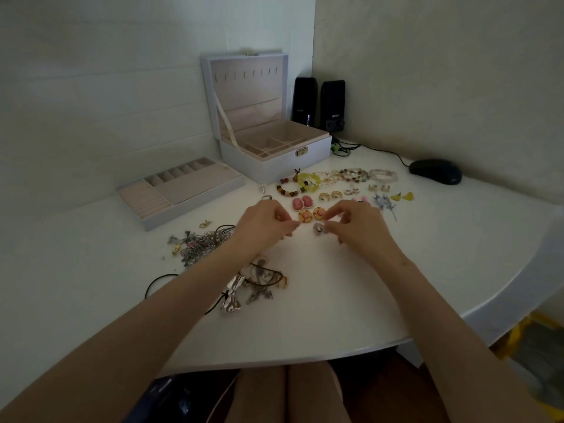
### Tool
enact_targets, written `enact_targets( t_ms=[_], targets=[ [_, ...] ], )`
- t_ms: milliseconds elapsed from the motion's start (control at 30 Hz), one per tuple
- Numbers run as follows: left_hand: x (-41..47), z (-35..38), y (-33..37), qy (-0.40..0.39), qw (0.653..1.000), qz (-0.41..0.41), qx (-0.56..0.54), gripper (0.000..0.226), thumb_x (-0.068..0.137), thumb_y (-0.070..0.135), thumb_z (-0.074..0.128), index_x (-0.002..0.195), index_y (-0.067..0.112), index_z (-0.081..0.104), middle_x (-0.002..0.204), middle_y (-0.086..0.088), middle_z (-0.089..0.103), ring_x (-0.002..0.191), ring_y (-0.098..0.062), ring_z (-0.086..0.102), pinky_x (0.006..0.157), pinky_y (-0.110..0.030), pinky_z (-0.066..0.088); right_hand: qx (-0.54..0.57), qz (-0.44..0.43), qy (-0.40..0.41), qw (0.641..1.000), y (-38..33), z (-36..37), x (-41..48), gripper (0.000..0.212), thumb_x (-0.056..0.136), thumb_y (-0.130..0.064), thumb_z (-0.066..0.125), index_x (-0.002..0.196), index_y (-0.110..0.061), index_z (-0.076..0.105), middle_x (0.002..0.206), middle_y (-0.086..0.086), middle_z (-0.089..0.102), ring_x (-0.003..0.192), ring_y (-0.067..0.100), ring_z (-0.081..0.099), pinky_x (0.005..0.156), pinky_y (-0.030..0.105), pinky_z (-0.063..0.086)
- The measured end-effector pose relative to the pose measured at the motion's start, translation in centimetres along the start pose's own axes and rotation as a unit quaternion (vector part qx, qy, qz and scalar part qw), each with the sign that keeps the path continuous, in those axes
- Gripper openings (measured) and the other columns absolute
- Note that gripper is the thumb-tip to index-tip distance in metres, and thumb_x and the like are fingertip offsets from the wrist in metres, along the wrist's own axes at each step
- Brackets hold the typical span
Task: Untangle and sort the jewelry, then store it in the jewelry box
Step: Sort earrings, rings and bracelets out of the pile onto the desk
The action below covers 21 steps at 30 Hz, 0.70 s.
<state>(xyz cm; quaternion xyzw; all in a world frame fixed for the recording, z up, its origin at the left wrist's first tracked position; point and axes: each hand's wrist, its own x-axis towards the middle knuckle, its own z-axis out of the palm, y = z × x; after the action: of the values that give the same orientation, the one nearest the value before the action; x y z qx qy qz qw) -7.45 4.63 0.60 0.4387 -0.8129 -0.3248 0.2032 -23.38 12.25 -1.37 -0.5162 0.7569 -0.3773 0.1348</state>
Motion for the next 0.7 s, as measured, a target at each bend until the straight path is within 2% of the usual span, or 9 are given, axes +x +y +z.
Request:
enact_targets(
  t_ms=[100, 167, 233, 367, 500, 633, 700],
  targets=[
    [-1.4, -2.7, -1.7, 0.021, 1.0, 0.013, 0.02, 0.018, 0.086, 0.031, 0.067, 0.093, 0.014, 0.064, 0.089, 0.003, 0.069, 0.085, -0.011, 0.063, 0.077, -0.029, 0.051, 0.031, -0.034, -0.135, 0.99, -2.7, 0.1, -2.2, 0.012, 0.078, -0.033, 0.075, 0.083, -0.024, 0.069, 0.064, -0.006, 0.06, 0.051, -0.002, 0.052, 0.055, 0.018, 0.04],
    [-2.3, -4.5, -3.0, 0.028, 0.999, 0.012, 0.023, 0.016, 0.083, 0.03, 0.07, 0.091, 0.017, 0.065, 0.085, 0.005, 0.067, 0.081, -0.009, 0.062, 0.074, -0.025, 0.051, -0.005, -0.05, -0.221, 0.974, -4.1, 0.5, -3.5, 0.017, 0.075, -0.033, 0.078, 0.086, -0.023, 0.07, 0.071, -0.008, 0.06, 0.056, -0.001, 0.052, 0.057, 0.017, 0.041],
    [-3.0, -6.1, -4.4, 0.03, 0.999, 0.013, 0.044, 0.013, 0.079, 0.027, 0.074, 0.085, 0.019, 0.065, 0.082, 0.007, 0.066, 0.076, -0.005, 0.06, 0.069, -0.019, 0.048, -0.031, -0.056, -0.258, 0.964, -4.9, 1.2, -4.3, 0.022, 0.072, -0.03, 0.081, 0.089, -0.024, 0.068, 0.074, -0.008, 0.058, 0.061, 0.003, 0.052, 0.062, 0.022, 0.044],
    [-3.9, -8.6, -7.1, 0.032, 0.998, -0.001, 0.061, 0.013, 0.076, 0.016, 0.077, 0.077, 0.019, 0.065, 0.077, 0.004, 0.066, 0.071, -0.009, 0.06, 0.066, -0.019, 0.044, -0.067, -0.059, -0.238, 0.967, -5.3, 2.3, -4.5, 0.026, 0.071, -0.028, 0.081, 0.088, -0.026, 0.062, 0.075, -0.009, 0.056, 0.068, 0.006, 0.052, 0.069, 0.027, 0.045],
    [-4.1, -10.2, -8.7, 0.023, 0.999, -0.001, 0.042, 0.012, 0.076, 0.007, 0.076, 0.075, 0.014, 0.066, 0.078, -0.005, 0.068, 0.068, -0.014, 0.059, 0.069, -0.026, 0.046, -0.105, -0.081, -0.227, 0.965, -5.7, 2.7, -4.3, 0.025, 0.072, -0.025, 0.08, 0.085, -0.024, 0.059, 0.085, -0.009, 0.054, 0.076, 0.006, 0.051, 0.07, 0.024, 0.044],
    [-4.2, -8.9, -7.9, 0.005, 0.998, 0.045, 0.036, 0.009, 0.078, 0.014, 0.074, 0.075, 0.017, 0.066, 0.073, 0.003, 0.066, 0.063, 0.0, 0.056, 0.062, -0.009, 0.043, -0.055, -0.05, -0.23, 0.97, -6.3, 3.0, -3.8, 0.024, 0.075, -0.005, 0.075, 0.072, -0.02, 0.055, 0.075, -0.006, 0.057, 0.061, 0.006, 0.053, 0.058, 0.02, 0.046],
    [-3.9, -7.3, -7.3, -0.013, 0.995, 0.086, 0.055, 0.006, 0.08, 0.022, 0.072, 0.078, 0.022, 0.066, 0.078, 0.006, 0.066, 0.071, -0.002, 0.058, 0.066, -0.013, 0.044, -0.007, -0.023, -0.207, 0.978, -6.2, 3.1, -3.5, 0.021, 0.076, 0.004, 0.068, 0.071, -0.015, 0.059, 0.07, 0.0, 0.06, 0.055, 0.011, 0.057, 0.057, 0.024, 0.051]
  ],
)
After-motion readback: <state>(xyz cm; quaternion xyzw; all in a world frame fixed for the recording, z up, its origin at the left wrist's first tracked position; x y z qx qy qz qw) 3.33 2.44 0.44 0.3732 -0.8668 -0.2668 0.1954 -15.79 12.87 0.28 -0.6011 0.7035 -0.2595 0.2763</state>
